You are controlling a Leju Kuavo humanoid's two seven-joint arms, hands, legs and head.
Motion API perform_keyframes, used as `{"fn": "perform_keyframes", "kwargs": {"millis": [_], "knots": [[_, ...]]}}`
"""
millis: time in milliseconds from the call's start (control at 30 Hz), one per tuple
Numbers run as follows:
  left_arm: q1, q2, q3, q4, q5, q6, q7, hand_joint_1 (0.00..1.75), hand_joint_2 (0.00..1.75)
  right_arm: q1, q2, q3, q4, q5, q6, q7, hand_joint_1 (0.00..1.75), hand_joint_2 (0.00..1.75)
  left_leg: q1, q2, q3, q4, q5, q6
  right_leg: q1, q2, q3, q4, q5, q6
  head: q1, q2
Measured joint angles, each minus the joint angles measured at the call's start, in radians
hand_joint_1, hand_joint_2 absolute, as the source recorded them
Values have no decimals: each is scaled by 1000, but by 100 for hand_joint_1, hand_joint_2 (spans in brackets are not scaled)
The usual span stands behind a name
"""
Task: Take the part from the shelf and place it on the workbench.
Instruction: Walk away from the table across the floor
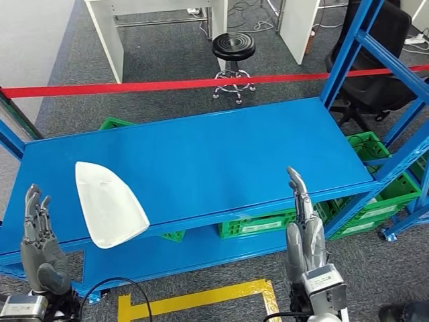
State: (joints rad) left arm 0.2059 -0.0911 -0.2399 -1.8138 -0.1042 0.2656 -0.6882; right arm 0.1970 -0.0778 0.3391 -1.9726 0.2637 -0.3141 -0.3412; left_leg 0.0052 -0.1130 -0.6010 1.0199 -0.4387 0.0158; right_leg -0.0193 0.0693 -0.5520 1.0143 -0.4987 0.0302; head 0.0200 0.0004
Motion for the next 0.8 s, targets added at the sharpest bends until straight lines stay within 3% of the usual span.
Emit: {"fn": "perform_keyframes", "kwargs": {"millis": [33,100,167,233,267,300,333,400,467,533,567,633,700,733,767,800], "knots": [[1,0,1,0,0,0,0,0,0,-1,0,0,0,0,0,0,0,0,2,-8,-3,-1,2,-6,0,-11,2,-1,2,-5,0,0],[1,0,2,0,0,0,0,0,0,-2,0,-1,0,0,0,0,0,0,1,18,-13,21,-14,-16,-1,-34,8,-7,5,-16,-3,0],[-1,0,3,0,0,0,0,0,0,-1,0,-2,0,-1,0,-1,0,0,-1,73,-58,120,-69,-25,-1,-63,12,-10,4,-26,-8,0],[-1,0,3,0,0,0,0,0,0,0,0,-2,0,-1,1,-1,0,0,2,95,-121,250,-124,-31,0,-91,12,-10,2,-31,-10,0],[0,0,3,0,1,0,0,0,0,0,0,-2,0,-1,1,-1,0,0,3,97,-136,282,-128,-32,1,-106,12,-10,0,-31,-10,0],[0,0,3,0,1,0,0,0,0,0,0,-2,0,-1,1,-1,0,0,3,99,-131,274,-113,-31,1,-119,14,-10,-2,-31,-10,0],[0,0,3,0,1,0,0,0,0,0,0,-2,0,-1,1,-1,0,0,3,104,-108,228,-82,-29,1,-132,17,-10,-4,-29,-10,0],[-1,0,4,0,1,0,0,0,0,0,0,-3,0,-1,1,-1,0,0,-5,150,-35,88,-22,-19,5,-154,26,-9,-11,-24,-11,0],[-1,-1,4,-1,1,0,0,0,0,0,0,-3,0,-1,1,-1,0,0,-15,190,4,9,-6,-6,11,-173,32,-10,-18,-15,-10,0],[0,-1,4,-1,1,0,0,0,0,-2,0,-3,0,-2,1,-1,0,0,-17,178,3,0,-10,3,14,-195,39,-13,-22,-6,-9,0],[2,-1,5,-1,1,0,0,0,0,-3,0,-2,0,-2,1,-1,0,0,-15,167,4,-3,-9,8,13,-191,41,-13,-27,-1,-8,0],[0,-2,6,-2,1,0,0,0,0,-3,0,-2,-1,-2,1,-1,0,0,-8,143,7,-10,-5,20,9,-141,21,33,-61,8,-3,0],[-1,-3,7,-3,1,0,0,0,0,-1,0,-2,-1,-4,1,-2,0,0,-5,125,7,-10,-4,28,6,-83,-45,162,-122,13,4,0],[0,-4,8,-3,1,0,0,0,0,1,0,-2,0,-8,1,-1,0,0,-5,117,8,-10,-4,30,6,-74,-83,231,-144,14,6,0],[0,-4,8,-3,1,0,0,0,0,1,0,-1,0,-13,2,-1,0,0,-5,110,8,-10,-5,31,6,-71,-112,276,-150,15,6,0],[0,-4,8,-3,2,0,0,0,0,1,0,-1,0,-19,2,-1,0,0,-5,102,10,-10,-5,31,6,-71,-124,281,-133,15,6,0]]}}
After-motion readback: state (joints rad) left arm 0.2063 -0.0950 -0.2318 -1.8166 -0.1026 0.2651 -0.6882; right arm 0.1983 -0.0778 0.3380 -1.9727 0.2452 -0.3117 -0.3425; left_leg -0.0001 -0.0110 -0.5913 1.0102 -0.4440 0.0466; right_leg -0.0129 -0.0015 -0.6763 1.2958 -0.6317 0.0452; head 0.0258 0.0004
